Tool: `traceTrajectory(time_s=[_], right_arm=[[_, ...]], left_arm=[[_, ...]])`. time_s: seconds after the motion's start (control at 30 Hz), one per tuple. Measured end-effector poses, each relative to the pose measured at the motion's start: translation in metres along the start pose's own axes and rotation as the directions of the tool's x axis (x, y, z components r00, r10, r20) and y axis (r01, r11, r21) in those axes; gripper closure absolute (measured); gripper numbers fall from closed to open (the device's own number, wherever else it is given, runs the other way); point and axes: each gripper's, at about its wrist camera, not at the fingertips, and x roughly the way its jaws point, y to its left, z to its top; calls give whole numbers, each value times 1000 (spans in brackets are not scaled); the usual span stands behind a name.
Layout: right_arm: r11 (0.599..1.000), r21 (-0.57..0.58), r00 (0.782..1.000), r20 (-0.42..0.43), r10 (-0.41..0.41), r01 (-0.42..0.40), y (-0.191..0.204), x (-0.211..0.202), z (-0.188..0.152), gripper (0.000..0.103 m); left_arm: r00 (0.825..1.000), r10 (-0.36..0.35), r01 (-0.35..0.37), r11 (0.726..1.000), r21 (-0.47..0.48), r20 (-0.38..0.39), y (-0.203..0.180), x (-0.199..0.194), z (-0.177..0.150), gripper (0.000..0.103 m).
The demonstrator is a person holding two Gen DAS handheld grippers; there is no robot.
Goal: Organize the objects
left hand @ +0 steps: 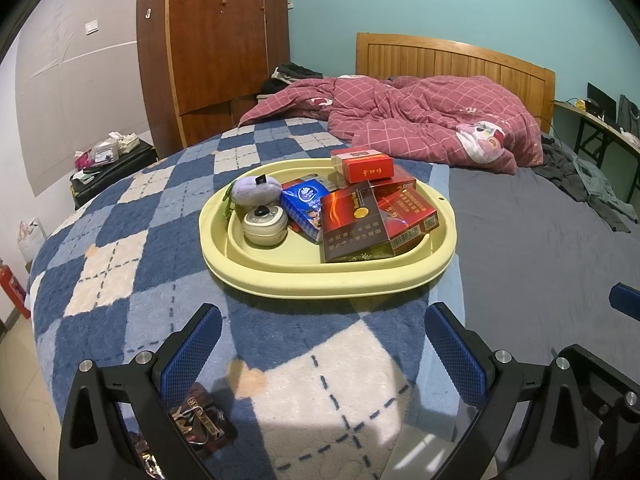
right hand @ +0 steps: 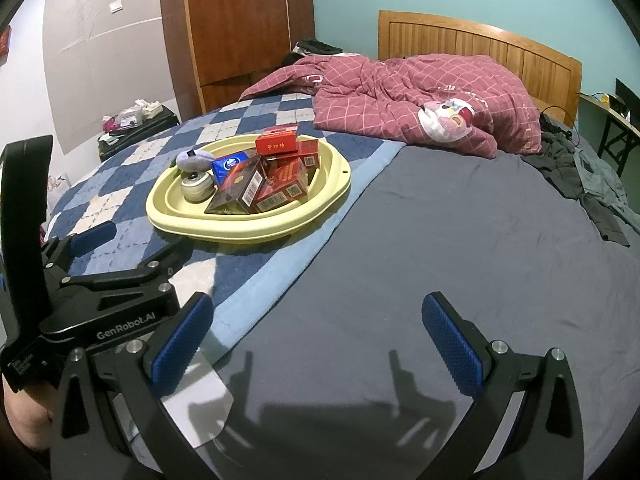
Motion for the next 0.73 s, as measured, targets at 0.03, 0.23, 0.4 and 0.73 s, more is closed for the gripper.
traceTrajectory(time_s=[0.03, 0.23, 0.4, 0.73], right_arm=[[1000, -1, 1000, -2, 1, -1, 0, 0, 0, 0], [1000, -7, 1000, -9, 1, -1, -1, 2, -1, 0], [1000, -2, 1000, -7, 2, -2, -1, 2, -1, 0], [1000, 0, 1000, -5, 0, 0, -2, 3, -1, 0]], left_arm=[[1000, 0, 0, 1000, 0, 0, 0, 0, 0, 0], [1000, 3, -3, 1000, 2, 0, 0, 0, -1, 0], [1000, 8, -8, 1000, 17, 7, -1, 0, -1, 0], [1000, 9, -9, 999, 43, -6, -2, 4, -2, 0]])
